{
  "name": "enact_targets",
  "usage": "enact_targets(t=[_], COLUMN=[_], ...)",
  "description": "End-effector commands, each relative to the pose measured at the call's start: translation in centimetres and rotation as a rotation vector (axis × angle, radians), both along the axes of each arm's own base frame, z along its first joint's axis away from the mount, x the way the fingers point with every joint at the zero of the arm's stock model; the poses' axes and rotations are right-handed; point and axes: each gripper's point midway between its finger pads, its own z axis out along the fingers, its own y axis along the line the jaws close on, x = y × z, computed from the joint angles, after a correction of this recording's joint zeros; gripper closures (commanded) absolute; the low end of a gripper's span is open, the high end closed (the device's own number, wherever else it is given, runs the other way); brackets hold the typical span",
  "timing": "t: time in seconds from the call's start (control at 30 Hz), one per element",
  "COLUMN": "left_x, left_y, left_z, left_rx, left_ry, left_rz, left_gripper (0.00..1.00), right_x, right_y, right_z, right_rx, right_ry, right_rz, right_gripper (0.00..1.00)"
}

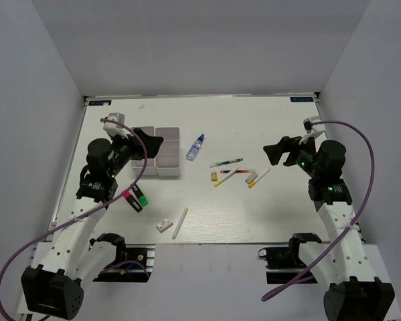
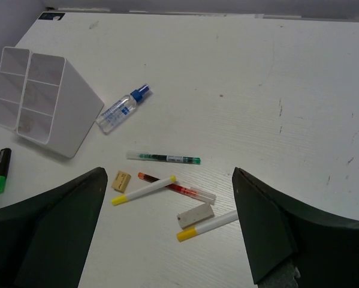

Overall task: Sort the stationery into containers
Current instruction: Grab a piece of stationery with the left arm

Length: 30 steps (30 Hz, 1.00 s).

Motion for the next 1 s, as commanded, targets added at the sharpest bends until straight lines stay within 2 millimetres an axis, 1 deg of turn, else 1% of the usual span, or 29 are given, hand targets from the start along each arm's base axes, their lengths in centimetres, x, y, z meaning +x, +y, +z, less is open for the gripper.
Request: enact_targets(t=[0.0, 0.03, 0.07, 0.1, 0.17, 0.2, 0.23, 0.27, 0.3, 0.33, 0.37, 0.4, 0.43, 0.47, 0.5, 0.53, 0.57, 0.6, 0.67, 0.7, 0.73, 0.77, 0.8, 0.83, 0.87, 0.9, 0.93, 0.97], left_x=[0.0, 0.1, 0.1, 0.3, 0.4, 0.6, 0.6, 0.9, 0.9, 1.0, 1.2, 1.4, 1.4, 1.9, 2.0, 2.2, 2.3, 2.8, 2.7, 2.8, 2.7, 2.0, 1.7, 1.4, 1.1, 0.0, -0.4, -0.8], left_y=[-0.1, 0.0, 0.0, 0.2, 0.3, 0.4, 0.5, 0.5, 0.7, 0.7, 1.1, 1.2, 1.5, 2.0, 2.4, 2.4, 3.1, 3.4, 4.4, 4.3, 4.3, 4.5, 4.6, 4.6, 5.0, 5.4, 5.8, 6.9], left_z=[1.9, 1.7, 1.7, 1.5, 1.5, 0.9, 0.9, 1.1, 0.8, 0.2, -0.1, -0.7, -0.9, -2.0, -2.6, -2.9, -4.4, -5.2, -7.4, -8.3, -8.8, -9.8, -10.2, -10.6, -10.9, -12.5, -13.4, -13.6], left_rx=[-0.023, -0.020, -0.020, -0.016, -0.023, -0.018, -0.018, -0.017, -0.013, -0.008, -0.003, 0.004, 0.008, 0.023, 0.032, 0.042, 0.067, 0.084, 0.120, 0.128, 0.127, 0.134, 0.134, 0.142, 0.155, 0.167, 0.176, 0.201], left_ry=[-0.037, -0.027, -0.026, -0.013, -0.009, 0.011, 0.011, 0.011, 0.023, 0.045, 0.053, 0.073, 0.082, 0.117, 0.137, 0.153, 0.206, 0.243, 0.331, 0.374, 0.409, 0.469, 0.500, 0.519, 0.533, 0.583, 0.609, 0.611], left_rz=[-0.004, 0.008, 0.008, 0.019, 0.032, 0.041, 0.041, 0.050, 0.061, 0.062, 0.086, 0.097, 0.112, 0.148, 0.170, 0.183, 0.223, 0.241, 0.299, 0.310, 0.314, 0.331, 0.335, 0.335, 0.352, 0.368, 0.391, 0.439], left_gripper=[0.01, 0.01, 0.01, 0.01, 0.04, 0.07, 0.16, 0.22, 0.32, 0.43, 0.65, 0.75, 0.83, 0.87, 0.87, 0.82, 0.68, 0.47, 0.35, 0.32, 0.32, 0.30, 0.30, 0.29, 0.29, 0.29, 0.29, 0.29], right_x=[0.1, -0.3, -0.7, -0.9, -1.3, -1.0, -0.9, -0.8, -0.7, -0.3, 0.0, -0.1, -0.3, -0.3, -0.6, -0.7, -1.3, -1.6, -1.7, -1.9, -2.0, -2.1, -2.1, -2.1, -1.9, -1.9, -1.9, -2.0], right_y=[0.4, 0.7, 0.8, 1.0, 1.4, 1.2, 1.0, 1.0, 0.8, 0.2, -0.1, -0.2, 0.1, 0.2, 0.3, 0.6, 1.4, 1.6, 1.9, 2.1, 2.3, 2.4, 2.4, 2.7, 2.5, 2.5, 2.8, 3.0], right_z=[1.6, 1.6, 0.7, 0.4, -0.8, -0.7, -1.1, -1.2, -1.3, -1.6, -1.9, -2.1, -2.2, -2.4, -2.8, -2.7, -2.8, -2.7, -2.6, -2.3, -2.3, -2.3, -2.0, -1.9, -1.8, -1.8, -1.8, -1.8], right_rx=[-0.035, -0.070, -0.086, -0.149, -0.156, -0.196, -0.202, -0.207, -0.220, -0.234, -0.247, -0.262, -0.291, -0.302, -0.303, -0.305, -0.323, -0.321, -0.302, -0.304, -0.308, -0.311, -0.312, -0.319, -0.325, -0.329, -0.331, -0.334], right_ry=[-0.085, -0.114, -0.088, -0.119, -0.078, -0.097, -0.080, -0.071, -0.072, -0.058, -0.047, -0.029, -0.046, -0.030, -0.003, -0.004, -0.024, -0.027, -0.024, -0.037, -0.044, -0.043, -0.050, -0.055, -0.059, -0.058, -0.063, -0.066], right_rz=[0.046, 0.084, 0.105, 0.153, 0.189, 0.198, 0.191, 0.185, 0.179, 0.140, 0.130, 0.129, 0.172, 0.188, 0.205, 0.228, 0.298, 0.309, 0.307, 0.315, 0.321, 0.320, 0.317, 0.314, 0.297, 0.286, 0.295, 0.298], right_gripper=[0.10, 0.10, 0.10, 0.10, 0.10, 0.10, 0.10, 0.10, 0.10, 0.10, 0.10, 0.10, 0.10, 0.10, 0.10, 0.10, 0.10, 0.10, 0.10, 0.20, 0.31, 0.44, 0.62, 0.88, 0.91, 0.90, 0.84, 0.75])
